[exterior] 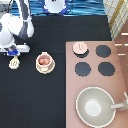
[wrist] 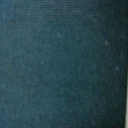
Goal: Take the lid off the pot, put the pot on the plate, and use the tool to push the pot to the front of the table.
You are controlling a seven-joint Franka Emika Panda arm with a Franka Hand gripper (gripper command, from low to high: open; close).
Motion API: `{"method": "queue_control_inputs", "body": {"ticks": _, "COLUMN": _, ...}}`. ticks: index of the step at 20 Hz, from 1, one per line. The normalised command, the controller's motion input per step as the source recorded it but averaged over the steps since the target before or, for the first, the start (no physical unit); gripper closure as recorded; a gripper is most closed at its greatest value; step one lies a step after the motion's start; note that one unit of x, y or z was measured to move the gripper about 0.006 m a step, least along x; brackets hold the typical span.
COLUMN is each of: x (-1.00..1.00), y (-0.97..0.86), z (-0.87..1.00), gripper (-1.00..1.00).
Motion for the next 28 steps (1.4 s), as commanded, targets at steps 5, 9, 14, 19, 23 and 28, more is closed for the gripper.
{"method": "queue_control_inputs", "body": {"ticks": 5, "x": -0.48, "y": 0.31, "z": 0.69, "gripper": 1.0}}
{"method": "queue_control_inputs", "body": {"ticks": 9, "x": -0.57, "y": 0.34, "z": 0.74, "gripper": 1.0}}
{"method": "queue_control_inputs", "body": {"ticks": 14, "x": -0.55, "y": 0.37, "z": 0.61, "gripper": 1.0}}
{"method": "queue_control_inputs", "body": {"ticks": 19, "x": -0.45, "y": 0.45, "z": 0.46, "gripper": 1.0}}
{"method": "queue_control_inputs", "body": {"ticks": 23, "x": -0.41, "y": 0.54, "z": 0.42, "gripper": 1.0}}
{"method": "queue_control_inputs", "body": {"ticks": 28, "x": -0.37, "y": 0.59, "z": 0.36, "gripper": 1.0}}
